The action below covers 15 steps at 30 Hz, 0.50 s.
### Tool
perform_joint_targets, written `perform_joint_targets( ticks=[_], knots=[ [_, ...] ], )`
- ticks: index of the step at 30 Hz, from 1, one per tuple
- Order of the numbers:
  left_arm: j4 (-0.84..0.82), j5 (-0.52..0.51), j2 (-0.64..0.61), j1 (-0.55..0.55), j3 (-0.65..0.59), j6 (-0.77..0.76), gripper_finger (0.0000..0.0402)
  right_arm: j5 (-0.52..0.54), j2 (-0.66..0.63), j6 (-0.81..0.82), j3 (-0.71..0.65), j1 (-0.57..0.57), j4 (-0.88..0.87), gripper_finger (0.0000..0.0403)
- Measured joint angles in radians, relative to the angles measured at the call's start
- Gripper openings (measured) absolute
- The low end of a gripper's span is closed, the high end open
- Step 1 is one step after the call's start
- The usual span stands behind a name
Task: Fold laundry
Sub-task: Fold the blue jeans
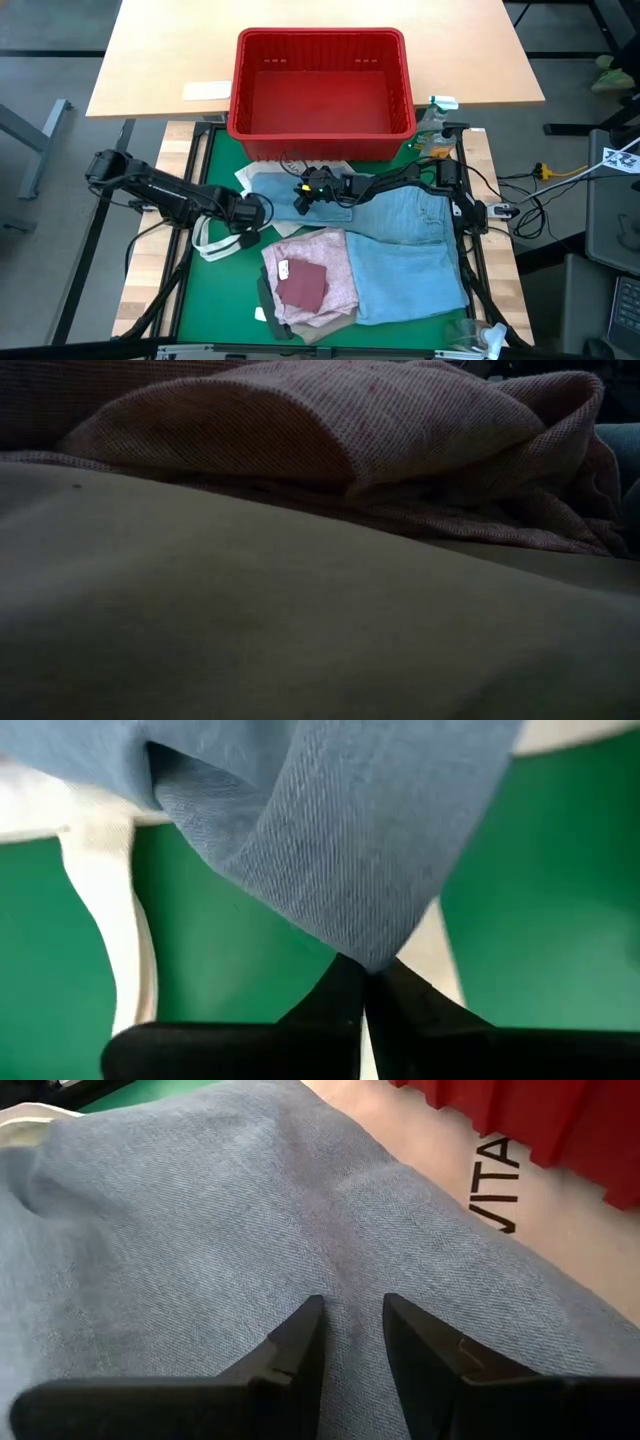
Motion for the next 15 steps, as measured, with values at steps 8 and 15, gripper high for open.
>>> perform_joint_targets(
  ticks=[8,15],
  knots=[
    [-0.102,0.200,0.000,-0.003,0.101,-0.011,0.0001,-0.002,0.000,0.000,0.000,0.000,-0.003,0.0106],
    [-0.087,0.269,0.002,-0.054,0.082,-0.101,0.0001,-0.053,-0.001,0.049,0.000,-0.001,-0.022,0.0106]
  ],
)
